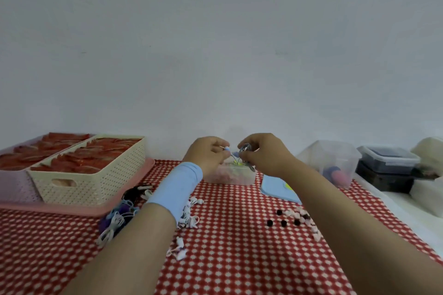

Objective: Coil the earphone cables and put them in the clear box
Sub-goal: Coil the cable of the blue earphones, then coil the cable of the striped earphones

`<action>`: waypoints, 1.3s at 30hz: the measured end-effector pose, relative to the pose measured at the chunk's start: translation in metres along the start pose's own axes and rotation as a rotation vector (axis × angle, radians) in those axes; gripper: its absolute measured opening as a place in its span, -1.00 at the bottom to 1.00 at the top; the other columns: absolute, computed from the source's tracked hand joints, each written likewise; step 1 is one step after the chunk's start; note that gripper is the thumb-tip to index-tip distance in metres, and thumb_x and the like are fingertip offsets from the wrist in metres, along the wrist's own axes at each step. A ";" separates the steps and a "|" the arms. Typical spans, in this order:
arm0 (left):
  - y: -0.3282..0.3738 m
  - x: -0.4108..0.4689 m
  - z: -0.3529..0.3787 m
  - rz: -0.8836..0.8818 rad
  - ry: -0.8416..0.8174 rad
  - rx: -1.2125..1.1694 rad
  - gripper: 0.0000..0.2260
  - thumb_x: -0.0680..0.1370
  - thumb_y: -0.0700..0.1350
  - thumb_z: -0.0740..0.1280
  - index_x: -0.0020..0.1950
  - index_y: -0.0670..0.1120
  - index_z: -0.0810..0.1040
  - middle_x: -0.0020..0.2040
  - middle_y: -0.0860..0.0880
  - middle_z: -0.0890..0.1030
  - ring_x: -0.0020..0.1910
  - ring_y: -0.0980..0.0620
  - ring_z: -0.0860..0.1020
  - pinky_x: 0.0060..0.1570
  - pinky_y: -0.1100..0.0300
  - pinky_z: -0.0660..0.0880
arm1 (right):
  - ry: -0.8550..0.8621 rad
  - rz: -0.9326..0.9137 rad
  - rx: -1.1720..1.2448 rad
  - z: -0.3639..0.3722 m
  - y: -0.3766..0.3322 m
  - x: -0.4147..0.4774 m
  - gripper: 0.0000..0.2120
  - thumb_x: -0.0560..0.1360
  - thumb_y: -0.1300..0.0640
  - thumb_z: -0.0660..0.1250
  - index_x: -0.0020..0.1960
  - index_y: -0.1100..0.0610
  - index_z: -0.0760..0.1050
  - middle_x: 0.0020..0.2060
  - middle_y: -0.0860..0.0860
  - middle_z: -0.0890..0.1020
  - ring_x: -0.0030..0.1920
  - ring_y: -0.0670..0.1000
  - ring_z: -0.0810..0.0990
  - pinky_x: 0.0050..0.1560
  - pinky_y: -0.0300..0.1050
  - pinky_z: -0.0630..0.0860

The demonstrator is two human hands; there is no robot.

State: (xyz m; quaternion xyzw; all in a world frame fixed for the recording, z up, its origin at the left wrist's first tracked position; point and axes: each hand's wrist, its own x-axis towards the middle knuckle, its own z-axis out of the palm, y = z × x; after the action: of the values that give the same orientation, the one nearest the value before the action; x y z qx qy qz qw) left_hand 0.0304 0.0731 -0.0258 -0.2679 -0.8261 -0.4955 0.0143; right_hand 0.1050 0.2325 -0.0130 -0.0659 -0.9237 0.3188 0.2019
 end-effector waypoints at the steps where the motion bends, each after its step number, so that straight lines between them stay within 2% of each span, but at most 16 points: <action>1: -0.001 0.011 -0.003 0.007 0.000 0.072 -0.83 0.53 -0.11 0.41 0.12 -0.01 0.63 -0.08 0.02 0.67 -0.06 0.05 0.64 0.04 0.17 0.54 | -0.009 0.001 -0.011 0.001 -0.001 0.012 -0.87 0.52 0.11 0.45 0.06 0.07 0.65 -0.17 0.00 0.68 -0.33 -0.11 0.58 -0.41 -0.46 0.37; 4: -0.012 0.039 -0.006 0.010 -0.022 0.221 -0.82 0.53 -0.08 0.40 0.13 0.03 0.64 -0.01 0.05 0.65 -0.01 0.08 0.58 0.01 0.24 0.44 | -0.060 -0.001 -0.086 0.012 0.002 0.043 -0.90 0.52 0.15 0.46 0.04 0.08 0.66 -0.14 0.04 0.71 -0.32 -0.18 0.55 -0.37 -0.42 0.36; 7: -0.031 0.065 -0.004 -0.030 -0.089 0.356 -0.79 0.53 -0.06 0.39 0.16 0.04 0.62 0.06 0.04 0.66 0.01 0.06 0.59 0.05 0.20 0.48 | -0.094 0.002 -0.162 0.028 0.012 0.073 -0.87 0.51 0.16 0.47 0.06 0.12 0.66 -0.13 0.07 0.71 -0.31 -0.13 0.56 -0.31 -0.34 0.42; 11: -0.056 0.088 -0.003 -0.075 -0.202 0.429 -0.72 0.55 -0.08 0.35 0.26 0.05 0.58 0.18 0.03 0.64 0.12 0.05 0.58 0.20 0.14 0.49 | -0.120 0.004 -0.218 0.052 0.025 0.097 -0.73 0.50 0.21 0.45 0.20 0.11 0.62 0.02 0.06 0.70 -0.05 0.00 0.64 -0.03 -0.22 0.53; 14: -0.069 0.099 -0.007 -0.059 -0.243 0.474 -0.61 0.54 -0.10 0.35 0.37 0.05 0.51 0.29 0.06 0.57 0.22 0.05 0.54 0.29 0.13 0.44 | -0.177 0.034 -0.174 0.070 0.036 0.110 -0.61 0.51 0.21 0.47 0.31 0.09 0.55 0.05 0.02 0.67 -0.09 -0.04 0.61 -0.21 -0.36 0.47; 16: -0.076 0.100 -0.011 -0.035 -0.225 0.477 -0.61 0.55 -0.10 0.36 0.38 0.07 0.50 0.34 0.07 0.54 0.24 0.04 0.53 0.30 0.12 0.43 | -0.205 0.045 -0.159 0.077 0.042 0.113 -0.62 0.52 0.24 0.45 0.32 0.08 0.54 0.05 0.01 0.67 -0.12 -0.07 0.62 -0.29 -0.41 0.44; 21: -0.079 0.094 -0.024 0.019 -0.178 0.464 -0.74 0.57 -0.10 0.36 0.26 0.06 0.58 0.22 0.08 0.56 0.08 0.09 0.54 0.19 0.19 0.46 | -0.181 0.021 -0.181 0.072 0.038 0.110 -0.75 0.55 0.23 0.38 0.21 0.07 0.64 0.13 -0.01 0.69 0.07 -0.07 0.61 0.06 -0.31 0.45; 23: -0.075 0.085 -0.029 0.048 -0.135 0.449 -0.83 0.57 -0.11 0.35 0.15 0.06 0.60 0.11 0.08 0.57 -0.04 0.15 0.52 0.06 0.25 0.44 | -0.144 -0.025 -0.157 0.068 0.029 0.105 -0.79 0.55 0.20 0.39 0.17 0.06 0.66 0.10 -0.04 0.69 0.05 -0.11 0.61 0.07 -0.33 0.44; 26: -0.072 0.065 -0.035 0.023 -0.128 0.453 -0.90 0.57 -0.09 0.32 0.04 0.09 0.56 0.01 0.08 0.57 -0.07 0.14 0.53 0.00 0.24 0.46 | -0.116 -0.123 -0.090 0.064 0.008 0.090 -0.84 0.55 0.20 0.39 0.07 0.03 0.69 -0.05 -0.14 0.68 -0.16 -0.28 0.56 -0.08 -0.45 0.39; 29: -0.066 0.036 -0.045 -0.031 -0.211 0.545 -0.91 0.58 -0.03 0.31 0.07 0.07 0.53 0.01 0.06 0.60 -0.05 0.07 0.54 -0.05 0.18 0.46 | -0.270 -0.174 -0.057 0.066 -0.018 0.063 -0.84 0.53 0.22 0.39 -0.02 0.02 0.71 -0.18 -0.22 0.65 -0.32 -0.35 0.55 -0.18 -0.42 0.43; 31: -0.060 0.014 -0.054 -0.039 -0.238 0.601 -0.94 0.57 -0.05 0.31 0.03 0.07 0.54 0.02 0.04 0.60 -0.04 0.04 0.53 -0.01 0.15 0.46 | -0.389 -0.196 -0.108 0.072 -0.031 0.043 -0.85 0.51 0.17 0.41 -0.03 -0.02 0.72 -0.14 -0.20 0.69 -0.22 -0.30 0.60 -0.13 -0.39 0.47; 33: -0.054 -0.006 -0.065 -0.048 -0.231 0.607 -0.93 0.57 -0.08 0.30 -0.03 0.08 0.54 0.01 0.06 0.60 -0.02 0.03 0.54 0.10 0.11 0.49 | -0.456 -0.217 -0.187 0.079 -0.044 0.024 -0.80 0.51 0.13 0.38 0.04 -0.09 0.72 -0.02 -0.17 0.72 -0.06 -0.22 0.62 0.01 -0.29 0.51; 36: -0.050 -0.037 -0.084 -0.095 -0.282 0.617 -0.90 0.54 -0.10 0.30 -0.07 0.02 0.62 0.01 0.02 0.65 -0.06 -0.02 0.58 0.02 0.13 0.50 | -0.584 -0.234 -0.212 0.089 -0.064 -0.001 -0.67 0.49 0.17 0.37 0.22 -0.03 0.66 0.15 -0.07 0.69 0.06 -0.14 0.59 0.12 -0.23 0.47; 38: -0.049 -0.058 -0.095 -0.142 -0.353 0.650 -0.83 0.49 0.02 0.36 0.02 0.02 0.65 0.07 -0.03 0.65 0.01 -0.06 0.58 0.02 0.09 0.50 | -0.700 -0.254 -0.261 0.098 -0.076 -0.015 -0.58 0.46 0.12 0.44 0.32 0.01 0.58 0.22 -0.04 0.64 0.11 -0.09 0.55 0.14 -0.19 0.43; 39: -0.048 -0.067 -0.101 -0.175 -0.391 0.688 -0.74 0.46 0.10 0.38 0.12 0.08 0.62 0.17 -0.01 0.60 0.11 -0.06 0.55 0.10 0.05 0.49 | -0.737 -0.262 -0.304 0.103 -0.079 -0.021 -0.52 0.44 0.06 0.48 0.35 0.01 0.55 0.24 -0.05 0.62 0.15 -0.06 0.55 0.18 -0.14 0.44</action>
State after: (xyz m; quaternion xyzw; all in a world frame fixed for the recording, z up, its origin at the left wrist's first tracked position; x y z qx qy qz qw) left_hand 0.0414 -0.0572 -0.0329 -0.2654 -0.9506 -0.1290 -0.0966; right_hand 0.0817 0.1070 -0.0447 0.1416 -0.9712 0.1528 -0.1153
